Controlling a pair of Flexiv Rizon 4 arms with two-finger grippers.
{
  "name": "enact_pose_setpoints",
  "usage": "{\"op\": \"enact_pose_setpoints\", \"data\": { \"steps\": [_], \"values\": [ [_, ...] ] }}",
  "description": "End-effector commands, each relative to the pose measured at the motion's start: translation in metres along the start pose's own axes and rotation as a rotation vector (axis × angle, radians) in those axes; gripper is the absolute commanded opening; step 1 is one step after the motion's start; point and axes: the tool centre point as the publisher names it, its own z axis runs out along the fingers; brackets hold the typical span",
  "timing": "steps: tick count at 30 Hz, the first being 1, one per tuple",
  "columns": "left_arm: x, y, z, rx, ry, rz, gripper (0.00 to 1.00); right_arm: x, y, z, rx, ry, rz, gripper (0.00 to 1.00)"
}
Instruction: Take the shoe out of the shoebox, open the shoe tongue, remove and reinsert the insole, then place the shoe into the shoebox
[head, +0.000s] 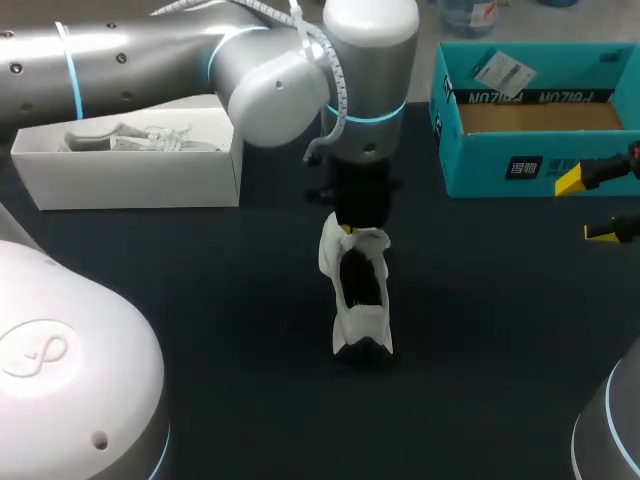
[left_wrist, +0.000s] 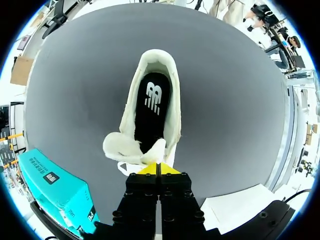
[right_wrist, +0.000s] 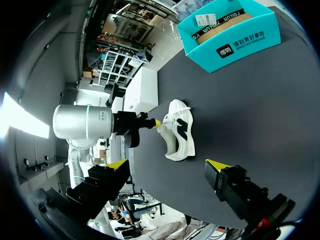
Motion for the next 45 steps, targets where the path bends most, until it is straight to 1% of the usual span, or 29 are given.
{"op": "enact_pose_setpoints", "data": {
  "steps": [1,5,10,15,17,21,26,28,32,34,36,37,39,40,45],
  "values": [
    [-0.007,0.002,-0.011,-0.035,-0.029,-0.006,0.0,0.0,0.0,0.001,0.001,-0.002,0.002,1.0],
    [-0.009,-0.002,-0.003,-0.003,-0.032,-0.019,0.0,0.0,0.0,0.001,0.001,-0.002,0.002,1.0],
    [-0.001,-0.013,0.001,0.005,-0.008,-0.023,0.0,0.0,0.0,0.001,0.001,-0.002,0.002,1.0],
    [0.007,-0.017,0.0,0.009,-0.014,-0.032,0.0,0.0,0.0,0.001,0.001,-0.002,0.002,1.0],
    [0.01,-0.022,0.001,0.031,-0.02,-0.032,0.0,0.0,0.0,0.001,0.001,-0.002,0.002,1.0],
    [0.013,-0.032,0.007,0.034,-0.001,-0.032,0.0,0.0,0.0,0.001,0.001,-0.002,0.002,1.0],
    [0.023,-0.042,0.013,0.044,0.023,-0.025,0.0,0.0,0.0,0.001,0.001,-0.002,0.002,1.0],
    [0.024,-0.04,0.013,0.037,0.017,-0.02,0.0,0.0,0.0,0.001,0.001,-0.002,0.002,1.0],
    [0.023,-0.036,0.003,0.018,-0.022,-0.024,0.0,0.0,0.0,0.001,0.001,-0.002,0.002,1.0],
    [0.019,-0.032,-0.002,0.016,-0.057,-0.025,0.0,0.0,0.0,0.001,0.001,-0.002,0.002,1.0],
    [0.013,-0.027,-0.003,0.016,-0.071,-0.031,0.0,0.0,0.0,0.001,0.001,-0.002,0.002,1.0],
    [0.01,-0.024,-0.002,0.016,-0.072,-0.033,0.0,0.0,0.0,0.001,0.001,-0.002,0.002,1.0],
    [0.007,-0.019,0.003,-0.01,-0.057,-0.041,0.0,0.0,0.0,0.001,0.001,-0.002,0.002,1.0],
    [0.005,-0.02,0.004,0.019,-0.064,-0.039,0.0,0.0,0.0,0.001,0.001,-0.002,0.002,1.0],
    [0.002,-0.021,0.02,0.03,-0.054,-0.043,0.0,0.0,0.0,0.001,0.001,-0.002,0.002,1.0]
  ]
}}
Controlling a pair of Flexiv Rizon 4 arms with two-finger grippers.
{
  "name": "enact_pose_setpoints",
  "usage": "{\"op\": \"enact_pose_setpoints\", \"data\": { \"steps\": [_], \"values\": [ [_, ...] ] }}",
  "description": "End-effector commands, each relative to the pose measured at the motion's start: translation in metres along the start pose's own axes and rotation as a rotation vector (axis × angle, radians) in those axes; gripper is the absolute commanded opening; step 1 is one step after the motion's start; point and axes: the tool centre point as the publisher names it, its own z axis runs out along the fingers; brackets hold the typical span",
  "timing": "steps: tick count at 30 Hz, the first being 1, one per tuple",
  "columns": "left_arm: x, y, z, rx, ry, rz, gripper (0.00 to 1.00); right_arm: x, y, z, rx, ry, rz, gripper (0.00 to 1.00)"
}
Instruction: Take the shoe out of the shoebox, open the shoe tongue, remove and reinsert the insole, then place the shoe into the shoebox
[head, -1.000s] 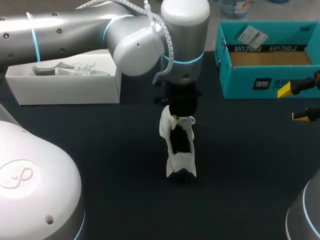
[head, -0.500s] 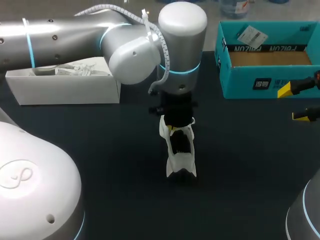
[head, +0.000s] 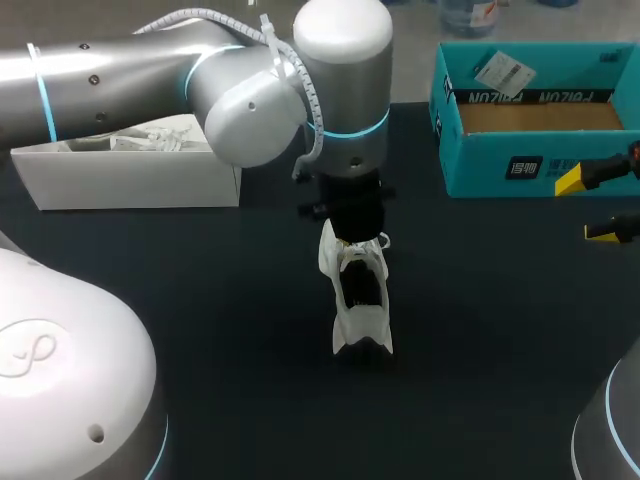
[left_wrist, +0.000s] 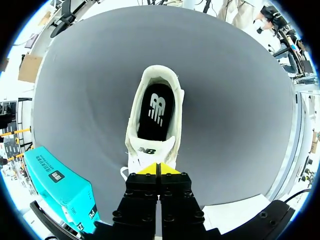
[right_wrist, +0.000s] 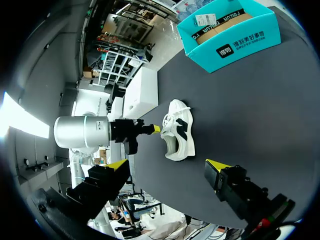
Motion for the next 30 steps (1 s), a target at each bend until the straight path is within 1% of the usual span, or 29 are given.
{"op": "enact_pose_setpoints", "data": {
  "steps": [1,3,4,8,11,14,17,20,24,27,30],
  "values": [
    [-0.006,0.001,0.018,0.018,0.01,-0.003,0.0,0.0,0.0,0.001,0.001,-0.002,0.001,1.0],
    [-0.005,-0.004,0.021,0.021,0.017,-0.002,0.0,0.0,0.0,0.001,0.001,-0.002,0.001,1.0],
    [-0.004,-0.006,0.022,0.037,0.011,-0.005,0.0,0.0,0.0,0.001,0.001,-0.002,0.001,1.0],
    [0.0,-0.016,0.028,0.033,0.033,0.003,0.0,0.0,0.0,0.001,0.001,-0.002,0.001,1.0],
    [0.003,-0.021,0.027,0.038,0.043,0.007,0.0,0.0,0.0,0.001,0.001,-0.002,0.001,1.0],
    [0.005,-0.02,0.02,0.023,0.042,0.002,0.0,0.0,0.0,0.001,0.001,-0.002,0.001,1.0],
    [0.001,-0.017,0.01,0.021,0.016,-0.028,0.0,0.0,0.0,0.001,0.001,-0.002,0.001,1.0],
    [-0.005,-0.014,0.008,0.022,0.003,-0.05,0.0,0.0,0.0,0.001,0.001,-0.002,0.001,1.0],
    [-0.01,-0.011,0.019,0.035,0.019,-0.042,0.0,0.0,0.0,0.001,0.001,-0.002,0.001,1.0],
    [-0.007,-0.016,0.033,0.052,0.051,-0.021,0.0,0.0,0.0,0.001,0.001,-0.002,0.001,1.0],
    [-0.003,-0.021,0.04,0.07,0.061,-0.019,0.0,0.0,0.0,0.001,0.001,-0.002,0.001,1.0]
  ]
}}
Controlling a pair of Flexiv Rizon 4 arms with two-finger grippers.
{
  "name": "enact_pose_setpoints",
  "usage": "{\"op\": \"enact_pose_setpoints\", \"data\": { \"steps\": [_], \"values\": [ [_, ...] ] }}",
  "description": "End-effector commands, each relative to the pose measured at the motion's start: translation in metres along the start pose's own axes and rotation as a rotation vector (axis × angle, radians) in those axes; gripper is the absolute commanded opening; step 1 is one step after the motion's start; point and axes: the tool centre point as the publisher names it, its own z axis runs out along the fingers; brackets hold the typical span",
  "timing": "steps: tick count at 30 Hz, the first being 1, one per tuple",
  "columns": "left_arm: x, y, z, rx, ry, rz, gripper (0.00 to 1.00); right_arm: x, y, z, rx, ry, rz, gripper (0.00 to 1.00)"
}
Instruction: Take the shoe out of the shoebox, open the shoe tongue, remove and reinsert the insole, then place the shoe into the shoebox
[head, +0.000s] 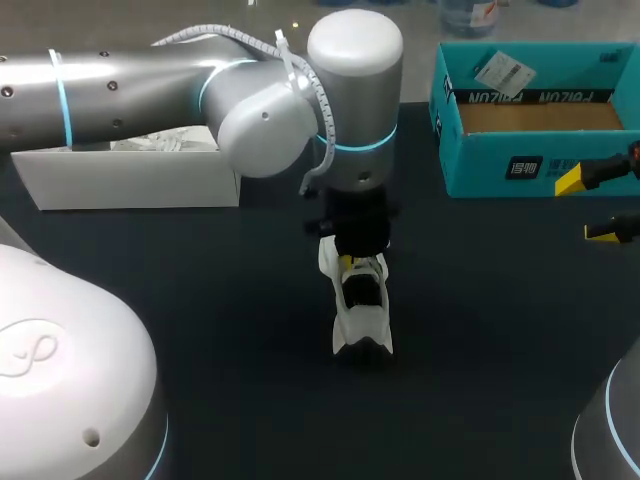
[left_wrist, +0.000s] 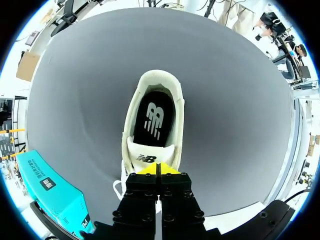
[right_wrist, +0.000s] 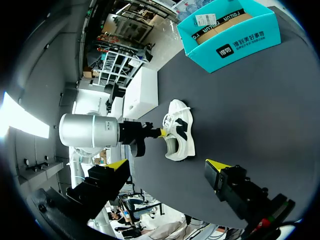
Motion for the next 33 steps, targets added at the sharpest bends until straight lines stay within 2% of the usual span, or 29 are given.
{"op": "enact_pose_setpoints", "data": {
  "steps": [1,5,10,11,12,14,28,30,31,32,33],
  "values": [
    [-0.006,0.0,0.015,0.012,0.011,-0.001,0.0,0.0,0.0,0.001,0.001,-0.002,0.002,1.0],
    [-0.003,0.0,0.006,-0.001,-0.016,-0.065,0.0,0.0,0.0,0.001,0.001,-0.002,0.002,1.0],
    [-0.001,0.0,-0.026,0.083,-0.083,-0.356,0.0,0.0,0.0,0.001,0.001,-0.002,0.002,1.0],
    [0.001,0.0,-0.03,0.082,-0.092,-0.417,0.0,0.0,0.0,0.001,0.001,-0.002,0.002,1.0],
    [0.001,0.001,-0.033,0.039,-0.105,-0.475,0.0,0.0,0.0,0.001,0.001,-0.002,0.002,1.0],
    [0.003,-0.003,-0.036,0.064,-0.117,-0.513,0.0,0.0,0.0,0.001,0.001,-0.002,0.002,1.0],
    [0.003,-0.003,-0.036,0.064,-0.117,-0.513,0.0,0.0,0.0,0.001,0.001,-0.002,0.002,1.0],
    [0.011,-0.008,-0.037,0.131,-0.126,-0.617,0.0,0.0,0.0,0.001,0.001,-0.002,0.002,1.0],
    [0.015,-0.014,-0.039,0.028,-0.101,-0.725,0.0,0.0,0.0,0.001,0.001,-0.002,0.002,1.0],
    [0.018,-0.019,-0.043,0.071,-0.109,-0.764,0.0,0.0,0.0,0.001,0.001,-0.002,0.002,1.0],
    [0.021,-0.023,-0.048,0.023,-0.096,-0.844,0.0,0.0,0.0,0.001,0.001,-0.002,0.002,1.0]
  ]
}}
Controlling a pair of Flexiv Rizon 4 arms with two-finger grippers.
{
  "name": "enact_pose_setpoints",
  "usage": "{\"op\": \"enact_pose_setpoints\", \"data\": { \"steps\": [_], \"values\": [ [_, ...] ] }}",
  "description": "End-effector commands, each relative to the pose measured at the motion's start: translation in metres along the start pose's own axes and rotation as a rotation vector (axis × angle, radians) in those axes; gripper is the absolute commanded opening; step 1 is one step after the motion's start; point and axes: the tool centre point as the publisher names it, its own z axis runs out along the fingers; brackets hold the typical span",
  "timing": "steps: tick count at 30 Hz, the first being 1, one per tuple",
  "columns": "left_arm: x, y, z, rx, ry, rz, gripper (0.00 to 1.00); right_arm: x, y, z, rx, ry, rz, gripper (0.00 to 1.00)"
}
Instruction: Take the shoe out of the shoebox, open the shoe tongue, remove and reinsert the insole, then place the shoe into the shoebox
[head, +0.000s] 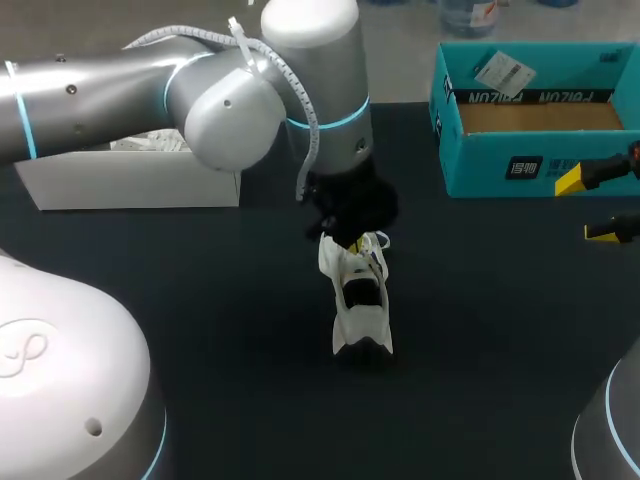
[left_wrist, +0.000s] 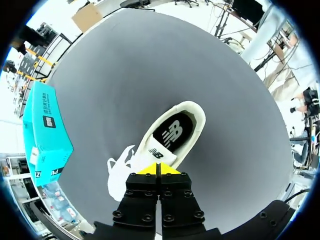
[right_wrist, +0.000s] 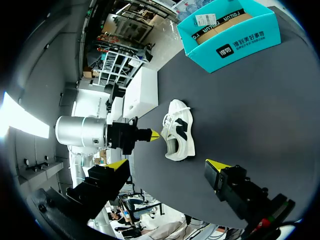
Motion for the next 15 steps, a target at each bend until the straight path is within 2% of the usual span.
{"op": "enact_pose_setpoints", "data": {
  "steps": [1,2,3,5,6,15],
  "values": [
    [0.02,-0.007,-0.014,-0.099,-0.034,-0.3,0.0,0.0,0.0,0.001,0.001,-0.002,0.001,1.0],
    [0.023,-0.007,-0.017,-0.06,-0.036,-0.319,0.0,0.0,0.0,0.001,0.001,-0.002,0.001,1.0],
    [0.025,-0.009,-0.018,-0.134,-0.041,-0.367,0.0,0.0,0.0,0.001,0.001,-0.002,0.001,1.0],
    [0.029,-0.012,-0.018,-0.157,-0.021,-0.44,0.0,0.0,0.0,0.001,0.001,-0.002,0.001,1.0],
    [0.031,-0.014,-0.016,-0.239,-0.035,-0.463,0.0,0.0,0.0,0.001,0.001,-0.002,0.001,1.0],
    [0.031,-0.014,-0.016,-0.239,-0.035,-0.463,0.0,0.0,0.0,0.001,0.001,-0.002,0.001,1.0]
  ]
}}
